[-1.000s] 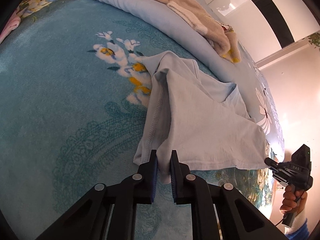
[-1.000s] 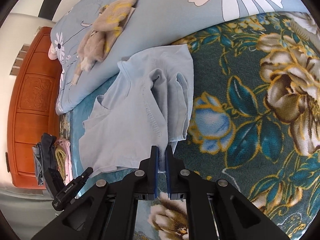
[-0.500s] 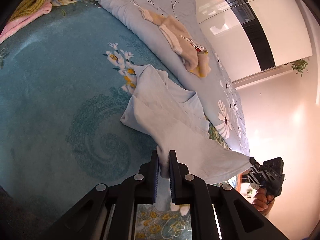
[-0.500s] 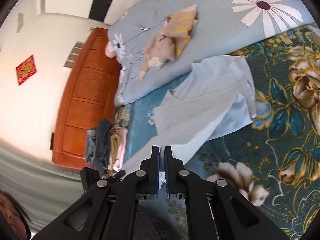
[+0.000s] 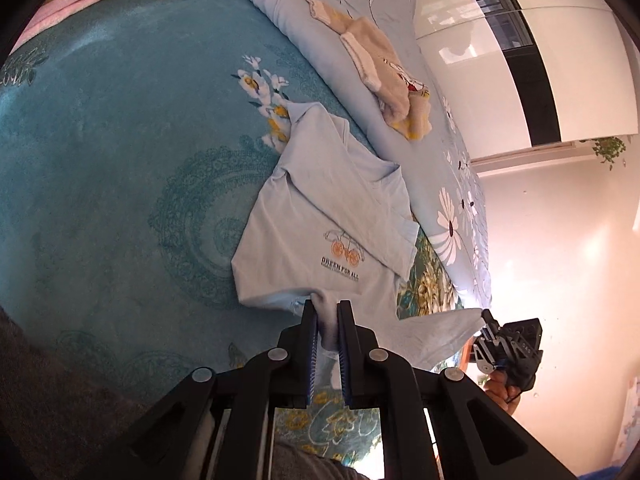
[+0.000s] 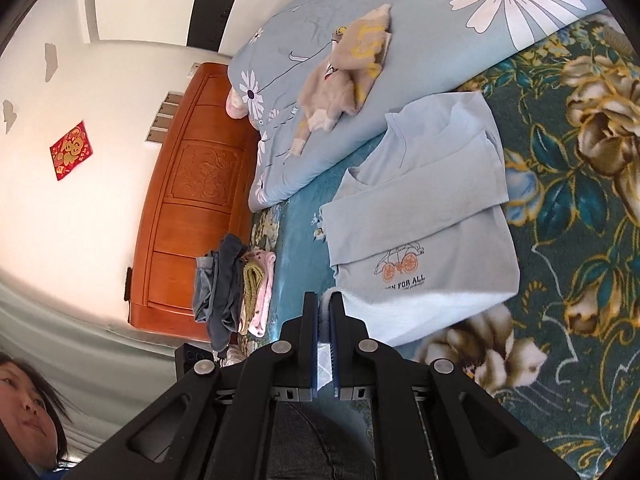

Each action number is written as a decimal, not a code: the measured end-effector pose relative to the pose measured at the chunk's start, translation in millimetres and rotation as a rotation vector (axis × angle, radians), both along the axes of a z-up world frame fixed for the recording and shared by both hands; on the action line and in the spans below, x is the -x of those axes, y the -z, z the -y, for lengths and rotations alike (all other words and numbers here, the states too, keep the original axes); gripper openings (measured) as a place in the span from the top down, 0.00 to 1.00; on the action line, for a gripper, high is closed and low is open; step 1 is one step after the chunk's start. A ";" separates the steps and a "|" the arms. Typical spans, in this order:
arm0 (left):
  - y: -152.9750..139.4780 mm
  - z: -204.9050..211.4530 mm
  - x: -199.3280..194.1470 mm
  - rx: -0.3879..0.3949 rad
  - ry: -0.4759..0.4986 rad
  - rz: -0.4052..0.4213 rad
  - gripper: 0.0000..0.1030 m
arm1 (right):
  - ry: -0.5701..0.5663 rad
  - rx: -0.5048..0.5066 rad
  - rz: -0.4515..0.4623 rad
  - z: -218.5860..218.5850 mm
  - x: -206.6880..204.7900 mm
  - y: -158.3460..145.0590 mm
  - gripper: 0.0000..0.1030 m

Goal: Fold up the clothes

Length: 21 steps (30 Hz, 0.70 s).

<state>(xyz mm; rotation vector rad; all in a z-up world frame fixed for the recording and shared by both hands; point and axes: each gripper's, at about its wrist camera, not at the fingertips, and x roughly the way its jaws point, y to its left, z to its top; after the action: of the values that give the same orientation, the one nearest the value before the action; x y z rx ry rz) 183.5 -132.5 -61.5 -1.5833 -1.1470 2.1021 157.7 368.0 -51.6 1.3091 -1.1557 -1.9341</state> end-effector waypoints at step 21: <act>38.9 -34.2 226.6 0.171 -0.020 -0.042 0.49 | 0.304 -0.256 0.182 -31.4 223.4 82.9 0.75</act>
<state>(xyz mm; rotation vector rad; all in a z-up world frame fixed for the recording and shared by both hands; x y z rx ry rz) -43.1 -98.2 -100.4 -1.5963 -0.9975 2.2889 -65.6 399.4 -134.6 1.5422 -1.2897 -2.2816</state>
